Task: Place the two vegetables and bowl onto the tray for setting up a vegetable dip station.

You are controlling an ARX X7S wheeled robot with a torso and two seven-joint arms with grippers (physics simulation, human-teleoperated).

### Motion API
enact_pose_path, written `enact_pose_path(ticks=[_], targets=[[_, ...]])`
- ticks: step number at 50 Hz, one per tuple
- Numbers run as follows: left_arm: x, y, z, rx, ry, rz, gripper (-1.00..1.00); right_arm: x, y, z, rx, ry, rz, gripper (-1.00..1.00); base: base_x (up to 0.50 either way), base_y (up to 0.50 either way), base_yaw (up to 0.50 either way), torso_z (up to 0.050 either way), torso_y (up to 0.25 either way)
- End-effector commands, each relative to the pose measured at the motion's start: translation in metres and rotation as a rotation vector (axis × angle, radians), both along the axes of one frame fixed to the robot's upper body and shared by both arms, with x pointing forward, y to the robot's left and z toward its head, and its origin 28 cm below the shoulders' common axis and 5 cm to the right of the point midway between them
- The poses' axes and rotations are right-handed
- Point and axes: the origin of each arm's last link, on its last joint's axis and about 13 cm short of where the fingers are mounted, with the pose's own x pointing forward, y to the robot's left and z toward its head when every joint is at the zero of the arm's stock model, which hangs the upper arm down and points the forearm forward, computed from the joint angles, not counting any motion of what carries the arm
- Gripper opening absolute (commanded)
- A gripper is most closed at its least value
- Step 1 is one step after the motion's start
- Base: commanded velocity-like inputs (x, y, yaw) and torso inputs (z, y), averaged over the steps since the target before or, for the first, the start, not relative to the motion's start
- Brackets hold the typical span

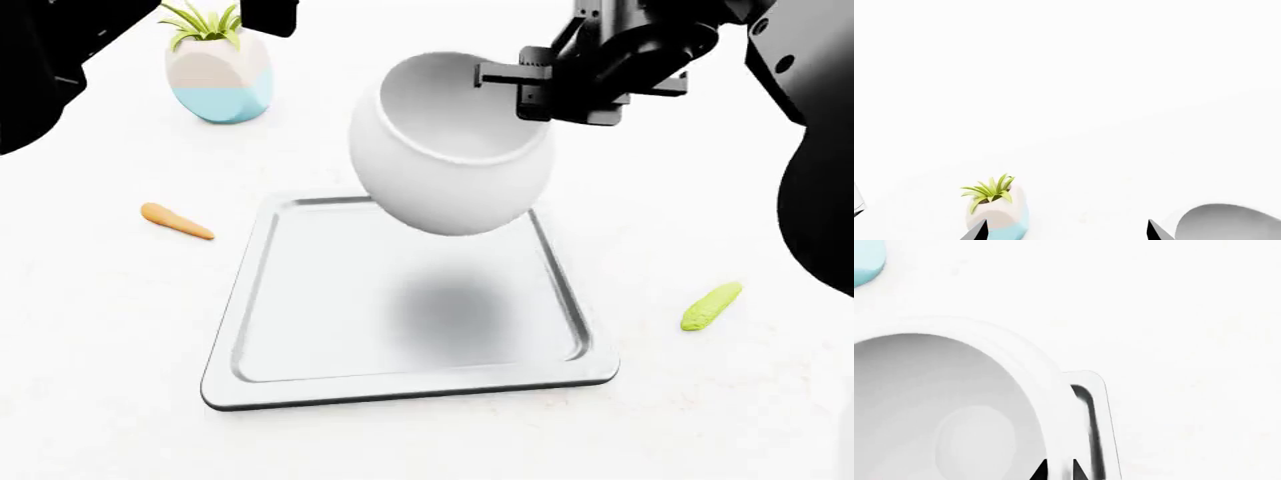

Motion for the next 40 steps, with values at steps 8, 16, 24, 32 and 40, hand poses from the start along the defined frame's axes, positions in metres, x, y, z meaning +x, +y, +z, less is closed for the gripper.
enact_pose_path(ticks=[8,16,24,32,40], targets=[[-0.002,-0.002,0.000,0.007,-0.007,0.006,1.00,0.005,0.007,-0.022,-0.028,0.052,0.032,-1.00,0.00,0.00,0.00,0.000,0.000],[-0.002,0.002,-0.002,0.003,-0.002,0.016,1.00,0.006,0.014,-0.029,-0.040,0.069,0.068,-1.00,0.00,0.00,0.00,0.000,0.000],[-0.001,0.002,-0.003,-0.002,-0.006,0.016,1.00,0.007,0.015,-0.032,-0.023,0.069,0.073,-1.00,0.00,0.00,0.00,0.000,0.000],[-0.002,0.004,-0.003,0.002,-0.004,0.021,1.00,0.007,0.014,-0.035,-0.050,0.083,0.065,-1.00,0.00,0.00,0.00,0.000,0.000],[-0.006,0.007,-0.002,-0.002,-0.010,0.028,1.00,0.006,0.015,-0.033,-0.064,0.091,0.056,-1.00,0.00,0.00,0.00,0.000,0.000]])
